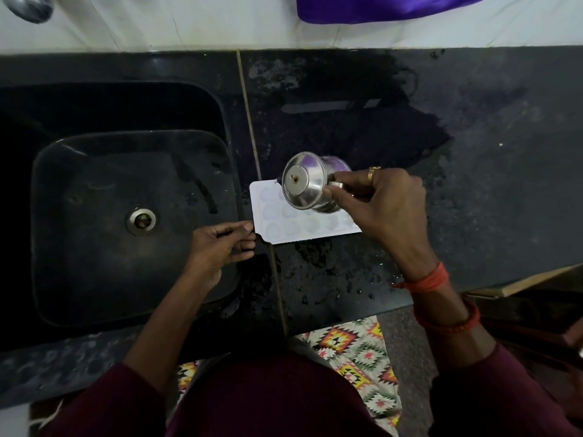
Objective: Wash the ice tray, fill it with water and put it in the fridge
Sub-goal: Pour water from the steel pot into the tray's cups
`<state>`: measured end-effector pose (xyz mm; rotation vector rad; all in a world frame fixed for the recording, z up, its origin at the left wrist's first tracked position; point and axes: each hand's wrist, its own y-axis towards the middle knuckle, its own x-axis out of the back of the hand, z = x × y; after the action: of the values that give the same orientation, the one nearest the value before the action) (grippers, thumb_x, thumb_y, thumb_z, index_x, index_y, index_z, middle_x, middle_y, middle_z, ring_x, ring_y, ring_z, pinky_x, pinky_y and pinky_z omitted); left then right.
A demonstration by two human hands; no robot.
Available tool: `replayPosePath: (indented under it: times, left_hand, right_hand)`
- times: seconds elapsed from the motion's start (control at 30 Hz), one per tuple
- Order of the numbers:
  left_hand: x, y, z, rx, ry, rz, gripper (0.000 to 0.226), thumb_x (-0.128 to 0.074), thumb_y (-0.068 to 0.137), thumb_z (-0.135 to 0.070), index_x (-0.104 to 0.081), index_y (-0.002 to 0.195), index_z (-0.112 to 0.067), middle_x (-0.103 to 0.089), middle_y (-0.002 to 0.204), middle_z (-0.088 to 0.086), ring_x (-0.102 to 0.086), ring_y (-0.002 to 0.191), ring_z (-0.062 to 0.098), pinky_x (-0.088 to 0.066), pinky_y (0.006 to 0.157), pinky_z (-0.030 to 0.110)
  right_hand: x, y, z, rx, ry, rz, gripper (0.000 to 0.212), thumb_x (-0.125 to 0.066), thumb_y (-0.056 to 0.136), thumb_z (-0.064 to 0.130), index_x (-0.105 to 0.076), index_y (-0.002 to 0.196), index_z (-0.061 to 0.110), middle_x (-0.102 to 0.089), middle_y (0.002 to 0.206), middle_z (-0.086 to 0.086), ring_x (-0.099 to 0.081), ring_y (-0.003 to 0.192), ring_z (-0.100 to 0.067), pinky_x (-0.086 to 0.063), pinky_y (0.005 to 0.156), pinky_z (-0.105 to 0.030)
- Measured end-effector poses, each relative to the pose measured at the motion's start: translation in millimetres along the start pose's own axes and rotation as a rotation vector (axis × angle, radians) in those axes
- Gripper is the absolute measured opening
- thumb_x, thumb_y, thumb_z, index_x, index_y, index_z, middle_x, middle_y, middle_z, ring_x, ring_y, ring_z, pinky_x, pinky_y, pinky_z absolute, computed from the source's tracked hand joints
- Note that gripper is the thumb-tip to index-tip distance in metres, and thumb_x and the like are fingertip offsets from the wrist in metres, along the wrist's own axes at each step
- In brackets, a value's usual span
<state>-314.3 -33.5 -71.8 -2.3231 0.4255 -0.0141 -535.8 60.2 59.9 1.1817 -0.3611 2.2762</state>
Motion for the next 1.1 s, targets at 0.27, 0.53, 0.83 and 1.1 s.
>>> replayPosePath:
  times: [0.27, 0.53, 0.83, 1.1]
  left_hand:
    - [2.2, -0.6, 0.9, 0.003, -0.001, -0.004, 0.009, -0.075, 0.088, -0.013, -0.076, 0.095, -0.007, -0.076, 0.077, 0.007, -0.07, 0.061, 0.01, -0.06, 0.057, 0.025]
    - [0.9, -1.0, -2.6, -0.007, 0.01, -0.005, 0.009, -0.075, 0.088, -0.014, -0.076, 0.094, -0.008, -0.076, 0.074, 0.005, -0.07, 0.061, 0.01, -0.061, 0.058, 0.026]
    - [-3.6, 0.6, -4.7, -0.007, 0.013, -0.015, 0.006, -0.076, 0.087, -0.013, -0.076, 0.092, -0.009, -0.075, 0.073, 0.006, -0.07, 0.06, 0.01, -0.06, 0.057, 0.025]
    - [-2.9, 2.5, -3.3, -0.004, 0.026, -0.026, 0.006, -0.077, 0.086, -0.013, -0.077, 0.091, -0.01, -0.075, 0.077, 0.01, -0.071, 0.063, 0.013, -0.059, 0.057, 0.025]
  right_hand:
    - [-1.2, 1.9, -3.1, 0.004, 0.0, -0.007, 0.029, -0.08, 0.08, 0.051, -0.081, 0.102, 0.031, -0.078, 0.082, 0.009, -0.074, 0.075, -0.008, -0.061, 0.075, -0.039]
    - [4.1, 6.6, -5.0, -0.029, 0.086, 0.013, 0.024, -0.083, 0.081, 0.042, -0.081, 0.1, 0.027, -0.078, 0.082, 0.008, -0.073, 0.074, -0.002, -0.059, 0.073, -0.026]
    - [4.0, 25.1, -11.3, -0.17, 0.678, 0.003, 0.024, -0.083, 0.085, 0.025, -0.08, 0.1, 0.006, -0.08, 0.087, -0.005, -0.076, 0.082, -0.022, -0.061, 0.075, -0.034]
    - [-16.7, 55.3, -8.1, -0.382, 1.038, -0.068, 0.007, -0.077, 0.089, 0.013, -0.077, 0.089, 0.007, -0.076, 0.078, 0.001, -0.071, 0.08, -0.011, -0.059, 0.078, -0.027]
